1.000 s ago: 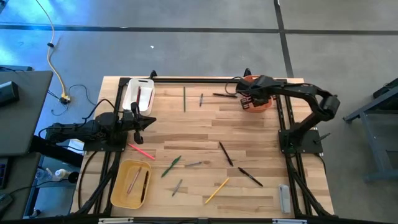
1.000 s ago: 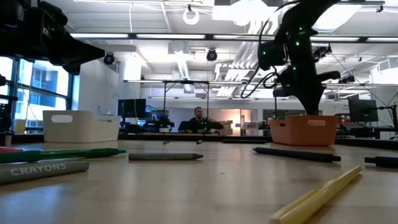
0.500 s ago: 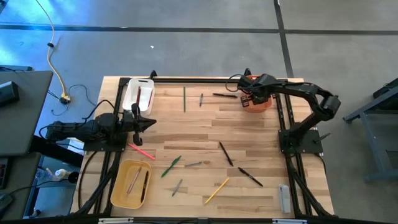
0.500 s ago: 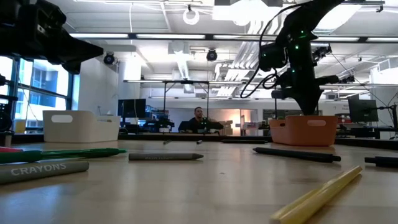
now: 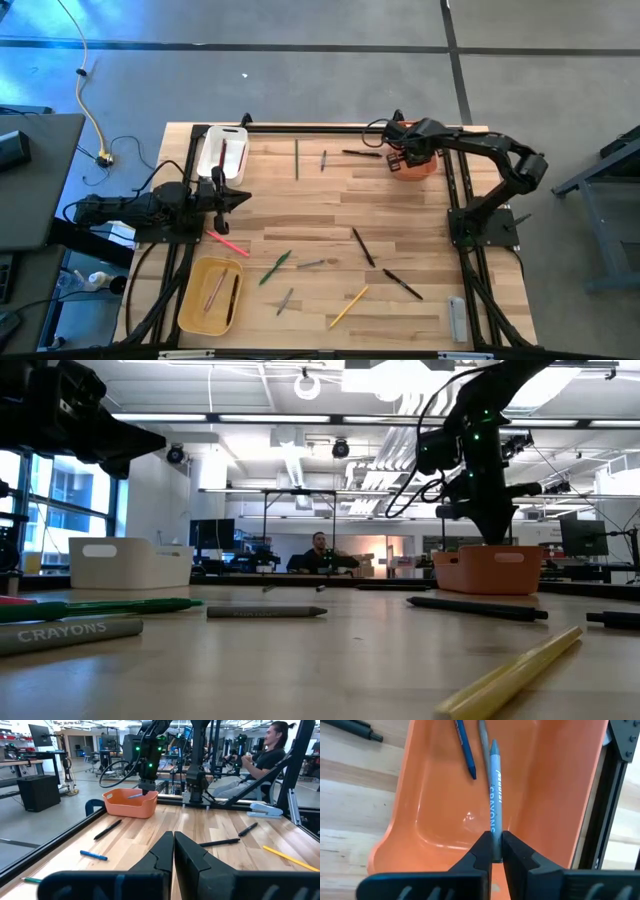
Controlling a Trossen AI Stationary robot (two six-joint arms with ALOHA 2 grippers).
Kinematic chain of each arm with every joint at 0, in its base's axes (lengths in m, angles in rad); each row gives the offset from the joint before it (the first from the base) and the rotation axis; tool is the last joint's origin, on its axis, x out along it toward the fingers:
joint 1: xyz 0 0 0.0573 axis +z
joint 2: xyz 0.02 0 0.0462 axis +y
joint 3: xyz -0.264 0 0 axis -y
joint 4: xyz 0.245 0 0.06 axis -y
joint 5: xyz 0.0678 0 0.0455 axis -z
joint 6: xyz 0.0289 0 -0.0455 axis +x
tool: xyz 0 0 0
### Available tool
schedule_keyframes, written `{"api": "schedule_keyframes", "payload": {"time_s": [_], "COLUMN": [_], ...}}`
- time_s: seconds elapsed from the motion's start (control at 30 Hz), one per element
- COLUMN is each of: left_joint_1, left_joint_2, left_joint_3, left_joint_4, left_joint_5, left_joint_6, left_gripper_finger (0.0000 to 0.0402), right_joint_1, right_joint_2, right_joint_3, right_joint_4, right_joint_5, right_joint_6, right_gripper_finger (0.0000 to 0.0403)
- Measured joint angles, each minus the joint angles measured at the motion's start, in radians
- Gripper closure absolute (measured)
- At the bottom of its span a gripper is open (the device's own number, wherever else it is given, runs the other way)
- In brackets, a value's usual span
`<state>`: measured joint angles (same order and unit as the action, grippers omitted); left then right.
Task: Sort crayons/erasers/pens/pencils in bins
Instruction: Put the top gray crayon into the orange bin
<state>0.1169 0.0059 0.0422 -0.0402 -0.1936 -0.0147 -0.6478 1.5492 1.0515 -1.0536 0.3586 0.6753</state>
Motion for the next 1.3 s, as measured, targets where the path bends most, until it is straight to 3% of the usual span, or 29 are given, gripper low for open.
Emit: {"api": "schedule_keyframes", "payload": {"time_s": [0.23, 1.13, 1.3], "left_joint_1": [0.0, 0.0, 0.0], "left_joint_2": [0.0, 0.0, 0.0], "left_joint_3": [0.0, 0.0, 0.0], "left_joint_4": [0.0, 0.0, 0.0], "left_joint_5": [0.0, 0.0, 0.0], "left_joint_6": [0.0, 0.0, 0.0], "left_gripper_finger": [0.0398, 0.0398, 0.0398], "right_joint_1": [-0.055, -0.171, -0.173], "right_joint_2": [0.001, 0.165, 0.166], "right_joint_3": [-0.008, -0.008, -0.009], "right_joint_4": [0.072, 0.225, 0.224], "right_joint_5": [-0.038, -0.055, -0.046], "right_joint_6": [-0.073, -0.074, -0.067], "right_gripper_finger": [0.0387, 0.0386, 0.0372]}}
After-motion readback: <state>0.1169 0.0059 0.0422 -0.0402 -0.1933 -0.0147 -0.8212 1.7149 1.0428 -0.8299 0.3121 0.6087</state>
